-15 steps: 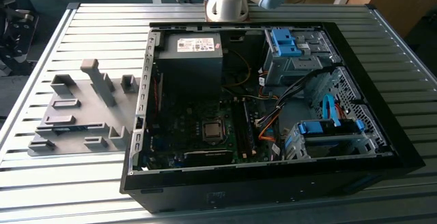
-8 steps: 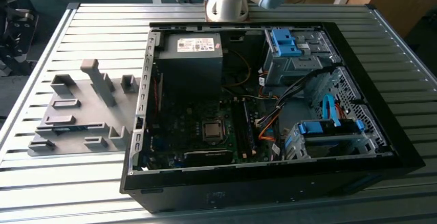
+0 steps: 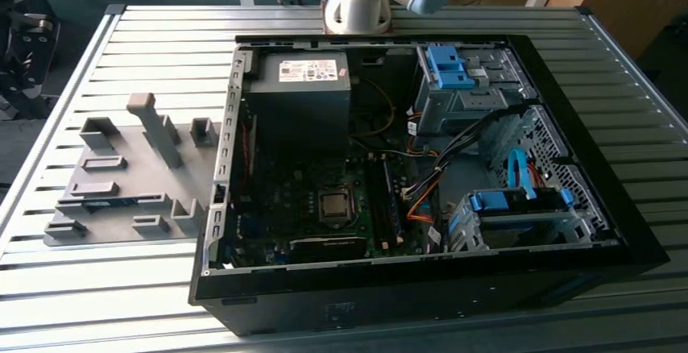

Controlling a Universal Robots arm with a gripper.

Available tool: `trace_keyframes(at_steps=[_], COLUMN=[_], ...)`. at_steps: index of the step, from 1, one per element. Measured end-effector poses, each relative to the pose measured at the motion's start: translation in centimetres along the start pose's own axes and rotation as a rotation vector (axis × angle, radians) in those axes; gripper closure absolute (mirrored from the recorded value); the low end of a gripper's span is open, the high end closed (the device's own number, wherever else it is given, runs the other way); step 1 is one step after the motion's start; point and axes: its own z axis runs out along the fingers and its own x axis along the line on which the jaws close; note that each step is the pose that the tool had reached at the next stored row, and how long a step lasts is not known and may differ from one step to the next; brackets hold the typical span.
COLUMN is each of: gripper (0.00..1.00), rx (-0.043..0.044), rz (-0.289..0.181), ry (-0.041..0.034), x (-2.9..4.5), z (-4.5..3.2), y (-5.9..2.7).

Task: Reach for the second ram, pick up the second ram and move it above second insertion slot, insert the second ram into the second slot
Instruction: 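Pick up the second ram and move it above second insertion slot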

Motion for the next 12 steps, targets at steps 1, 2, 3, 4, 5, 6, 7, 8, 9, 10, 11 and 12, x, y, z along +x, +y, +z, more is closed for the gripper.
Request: trace_keyframes(at_steps=[1,2,3,4,5,6,7,8,9,10,11,12], gripper=[0.89,0.89,0.89,0.89,0.89,0.89,0.89,0.89,0.89,0.89,0.89,0.89], rx=[0.0000,0.0000,-0.0001,-0.0001,-0.0002,-0.0002,-0.0003,-0.0003,-0.0003,-0.0004,-0.0005,-0.0006], rz=[-0.003,-0.007,-0.011,-0.014,-0.019,-0.023,-0.027,-0.032,-0.038,-0.044,-0.051,-0.060], ry=[0.0001,0.0003,0.0003,0.0006,0.0007,0.0009,0.0011,0.0014,0.0016,0.0018,0.0020,0.0024], x=[0.01,0.01,0.01,0.02,0.02,0.02,0.02,0.03,0.03,0.04,0.04,0.04], z=[0.00,0.00,0.00,0.00,0.00,0.00,0.00,0.00,0.00,0.01,0.02,0.02], y=[0.00,0.00,-0.01,-0.01,-0.01,-0.02,-0.02,-0.02,-0.02,-0.02,-0.02,-0.02])
